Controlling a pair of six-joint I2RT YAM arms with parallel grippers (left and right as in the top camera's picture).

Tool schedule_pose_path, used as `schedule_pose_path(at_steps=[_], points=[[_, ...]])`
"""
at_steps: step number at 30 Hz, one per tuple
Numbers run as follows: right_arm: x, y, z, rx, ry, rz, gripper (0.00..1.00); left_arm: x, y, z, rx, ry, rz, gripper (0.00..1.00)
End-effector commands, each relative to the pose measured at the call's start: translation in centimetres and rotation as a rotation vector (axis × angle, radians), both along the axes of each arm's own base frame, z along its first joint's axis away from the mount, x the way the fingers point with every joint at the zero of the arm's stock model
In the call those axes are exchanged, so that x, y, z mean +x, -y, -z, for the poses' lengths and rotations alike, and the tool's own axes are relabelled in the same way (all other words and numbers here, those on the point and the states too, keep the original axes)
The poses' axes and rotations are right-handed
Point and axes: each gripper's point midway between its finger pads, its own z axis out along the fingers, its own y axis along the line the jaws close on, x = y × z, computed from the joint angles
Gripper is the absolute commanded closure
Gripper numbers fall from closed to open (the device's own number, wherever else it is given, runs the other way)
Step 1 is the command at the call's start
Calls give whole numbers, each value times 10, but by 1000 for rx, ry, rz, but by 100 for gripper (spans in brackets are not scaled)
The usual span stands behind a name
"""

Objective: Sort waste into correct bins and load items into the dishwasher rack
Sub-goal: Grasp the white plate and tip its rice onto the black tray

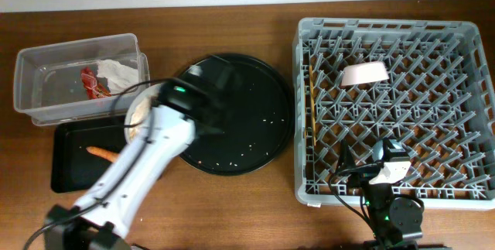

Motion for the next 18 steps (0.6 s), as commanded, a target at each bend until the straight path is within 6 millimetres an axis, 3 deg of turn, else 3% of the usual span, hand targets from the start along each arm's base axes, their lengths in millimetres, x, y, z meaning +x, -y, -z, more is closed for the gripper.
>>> schedule_pose_path(at_steps=[1,2,6,9,14,16,18], points=[[0,1,3,-7,-4,2,2,6,-28,-11,-200,-48,-107,100],[0,1,3,-7,-4,2,2,9,-45,-10,-233,-58,-133,100],[0,1,3,-7,-4,2,2,12,-64,-10,-423,-88,-132,100],[0,1,3,-7,-4,2,2,10,-80,-31,-660,-32,-84,99],[0,1,3,-7,-4,2,1,-1,-110,-72,-876,113,-54,99],[0,1,3,-7,-4,2,2,-9,-124,-79,-984,178,-44,99],[0,1,3,-7,-4,2,2,-18,-141,-73,-1089,247,-86,100]])
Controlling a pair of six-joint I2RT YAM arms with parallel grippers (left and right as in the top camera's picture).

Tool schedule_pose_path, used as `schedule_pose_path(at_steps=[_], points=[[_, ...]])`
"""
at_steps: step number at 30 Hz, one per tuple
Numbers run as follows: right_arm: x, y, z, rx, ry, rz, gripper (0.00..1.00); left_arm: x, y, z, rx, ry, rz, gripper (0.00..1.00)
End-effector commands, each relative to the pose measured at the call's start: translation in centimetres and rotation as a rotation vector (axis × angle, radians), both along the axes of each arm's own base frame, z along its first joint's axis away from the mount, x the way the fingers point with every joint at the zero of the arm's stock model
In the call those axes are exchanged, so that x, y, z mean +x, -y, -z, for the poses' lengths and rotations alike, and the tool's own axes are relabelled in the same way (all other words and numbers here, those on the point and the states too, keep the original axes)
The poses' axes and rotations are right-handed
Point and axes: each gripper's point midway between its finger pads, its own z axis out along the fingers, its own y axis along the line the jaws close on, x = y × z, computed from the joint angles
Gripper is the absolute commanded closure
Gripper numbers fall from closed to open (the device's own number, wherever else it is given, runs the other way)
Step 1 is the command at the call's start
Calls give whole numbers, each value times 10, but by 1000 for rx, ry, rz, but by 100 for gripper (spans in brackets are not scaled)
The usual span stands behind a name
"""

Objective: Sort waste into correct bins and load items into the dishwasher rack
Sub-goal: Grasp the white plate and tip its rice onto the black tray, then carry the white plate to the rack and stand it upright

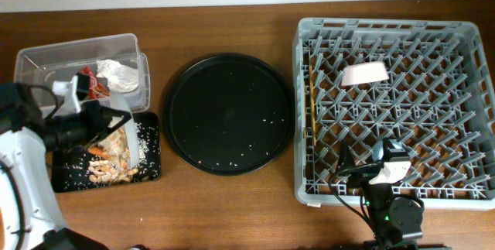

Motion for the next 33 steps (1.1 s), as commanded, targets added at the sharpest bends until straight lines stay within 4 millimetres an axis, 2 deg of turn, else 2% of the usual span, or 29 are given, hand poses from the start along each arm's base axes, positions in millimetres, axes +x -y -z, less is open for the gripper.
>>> schedule_pose_path(at_steps=[1,4,6,11,13,15,17,18,19,20,22,23,24,27,28,30,33], points=[[0,1,3,-7,-4,2,2,-12,-19,-11,-176,216,-45,100],[0,1,3,-7,-4,2,2,-22,-31,-18,-217,329,-79,100],[0,1,3,-7,-4,2,2,-27,-27,-27,-227,393,-58,99],[0,1,3,-7,-4,2,2,-24,-24,-26,-196,427,-26,99],[0,1,3,-7,-4,2,2,-15,-10,-23,-152,461,62,100],[0,1,3,-7,-4,2,2,7,36,-24,-188,418,193,99],[0,1,3,-7,-4,2,2,37,87,-25,-120,393,304,100],[0,1,3,-7,-4,2,2,60,143,-44,-111,455,368,100],[0,1,3,-7,-4,2,2,71,187,-60,-110,521,393,100],[0,1,3,-7,-4,2,2,75,224,-80,-144,588,406,100],[0,1,3,-7,-4,2,2,66,289,-118,-274,745,493,100],[0,1,3,-7,-4,2,2,60,322,-127,-354,781,514,100],[0,1,3,-7,-4,2,2,59,344,-123,-401,773,520,100],[0,1,3,-7,-4,2,2,61,393,-81,-520,591,496,100],[0,1,3,-7,-4,2,2,60,402,-68,-541,538,498,100],[0,1,3,-7,-4,2,2,68,411,-32,-530,441,479,99],[0,1,3,-7,-4,2,2,82,412,6,-482,369,424,92]])
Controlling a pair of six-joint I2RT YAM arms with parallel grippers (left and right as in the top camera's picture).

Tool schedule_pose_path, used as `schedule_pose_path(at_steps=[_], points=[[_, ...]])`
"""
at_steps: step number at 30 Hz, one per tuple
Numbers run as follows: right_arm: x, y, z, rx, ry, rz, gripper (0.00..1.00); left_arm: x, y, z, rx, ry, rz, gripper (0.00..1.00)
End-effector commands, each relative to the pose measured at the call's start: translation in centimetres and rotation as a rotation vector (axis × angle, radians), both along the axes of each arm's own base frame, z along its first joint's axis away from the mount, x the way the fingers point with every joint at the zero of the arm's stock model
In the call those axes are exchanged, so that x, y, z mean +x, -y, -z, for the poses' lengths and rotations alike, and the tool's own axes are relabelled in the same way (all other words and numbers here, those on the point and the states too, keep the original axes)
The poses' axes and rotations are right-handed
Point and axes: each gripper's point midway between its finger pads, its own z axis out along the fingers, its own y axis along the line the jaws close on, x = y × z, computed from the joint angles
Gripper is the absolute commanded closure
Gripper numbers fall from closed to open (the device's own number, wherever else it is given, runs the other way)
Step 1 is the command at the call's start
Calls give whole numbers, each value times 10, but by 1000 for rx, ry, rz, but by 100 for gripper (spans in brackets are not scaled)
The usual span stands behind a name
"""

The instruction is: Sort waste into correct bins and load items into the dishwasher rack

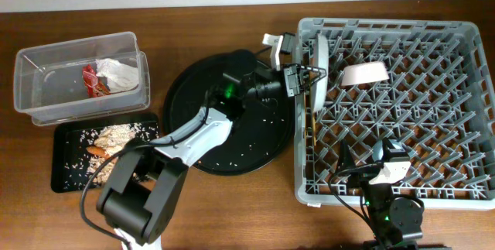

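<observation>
My left arm stretches across the round black tray (232,118) to the left side of the grey dishwasher rack (464,196). Its gripper (303,74) is shut on a white plate (320,50), which stands on edge among the rack's back-left tines. The rack also holds a pinkish-white cup (363,73) and chopsticks (311,114) along its left wall. Food scraps (116,136) lie in the black rectangular bin (66,174). My right gripper (384,171) rests at the rack's front edge, its fingers hidden.
A clear plastic bin (46,68) at the back left holds a red wrapper (94,82) and crumpled tissue (117,72). Crumbs are scattered on the round tray. A pale wall runs along the table's back edge.
The left gripper held the plate tilted over the black rectangular bin. It has moved right with the plate, which is now on edge in the rack's back-left corner. The right arm is unmoved.
First my left arm held the plate of food at the round tray's left edge, next to the bins. Then the plate was tipped over the black bin, with scraps lying in it. Now the emptied plate stands in the rack, still gripped.
</observation>
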Motion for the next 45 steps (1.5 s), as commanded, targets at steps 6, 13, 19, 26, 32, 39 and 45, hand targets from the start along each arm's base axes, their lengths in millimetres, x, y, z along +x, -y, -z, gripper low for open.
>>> schedule_pose_path(at_steps=[6,13,19,26,32,39,45], points=[[0,1,3,-8,-6,6,2,27,-37,23,88,3,-47,1],[0,1,3,-8,-6,6,2,-72,-243,-48,860,134,-571,1],[0,1,3,-7,-6,6,2,-142,-359,-94,1177,334,-917,1],[0,1,3,-7,-6,6,2,-134,-378,-6,875,510,-1179,1],[0,1,3,-7,-6,6,2,-138,-400,78,857,523,-1292,1],[0,1,3,-8,-6,6,2,-133,-400,74,814,565,-1327,1],[0,1,3,-7,-6,6,2,-133,-400,74,814,565,-1327,1]])
